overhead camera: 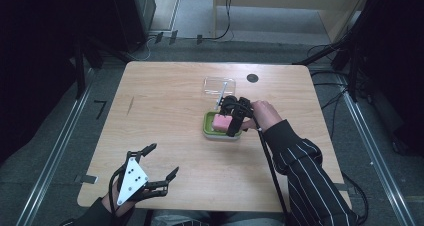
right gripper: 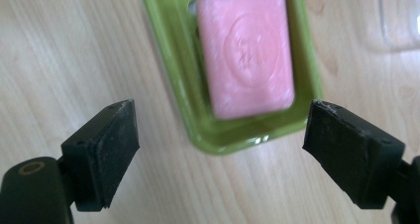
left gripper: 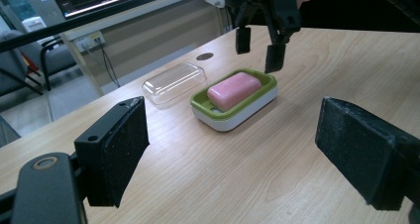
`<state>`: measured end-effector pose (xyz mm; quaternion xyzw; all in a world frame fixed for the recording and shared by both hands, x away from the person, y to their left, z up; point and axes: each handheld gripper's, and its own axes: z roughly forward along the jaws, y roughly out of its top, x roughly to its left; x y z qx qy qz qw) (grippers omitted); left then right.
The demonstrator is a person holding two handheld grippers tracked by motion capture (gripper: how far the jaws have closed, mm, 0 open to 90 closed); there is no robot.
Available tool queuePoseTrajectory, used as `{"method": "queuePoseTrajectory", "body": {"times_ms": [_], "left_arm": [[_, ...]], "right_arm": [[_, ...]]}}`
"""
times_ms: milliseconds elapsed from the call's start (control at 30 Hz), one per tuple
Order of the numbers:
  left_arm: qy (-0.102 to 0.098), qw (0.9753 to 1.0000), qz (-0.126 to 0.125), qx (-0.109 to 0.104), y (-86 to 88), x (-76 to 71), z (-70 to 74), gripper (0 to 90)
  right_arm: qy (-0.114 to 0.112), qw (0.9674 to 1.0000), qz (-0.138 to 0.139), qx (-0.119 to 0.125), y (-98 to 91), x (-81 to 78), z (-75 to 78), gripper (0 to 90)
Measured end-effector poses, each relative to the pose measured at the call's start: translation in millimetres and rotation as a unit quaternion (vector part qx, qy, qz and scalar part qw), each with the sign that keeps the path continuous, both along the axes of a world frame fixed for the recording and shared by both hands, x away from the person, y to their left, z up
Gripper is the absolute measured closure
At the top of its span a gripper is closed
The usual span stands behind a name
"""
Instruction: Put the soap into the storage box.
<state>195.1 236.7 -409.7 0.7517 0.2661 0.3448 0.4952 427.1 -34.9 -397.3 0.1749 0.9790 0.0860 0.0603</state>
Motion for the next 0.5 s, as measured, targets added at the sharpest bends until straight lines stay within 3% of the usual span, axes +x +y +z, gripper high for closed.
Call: {"method": "queuePoseTrajectory", "body": {"times_ms": [500], "left_arm": [[0.0, 1.0, -0.003, 0.002, -0.9, 0.8, 0.3, 13.6]], "right_arm": [[-0.001, 0.9987, -0.046, -0.02, -28.8, -21.7, 0.7, 13.3]]}}
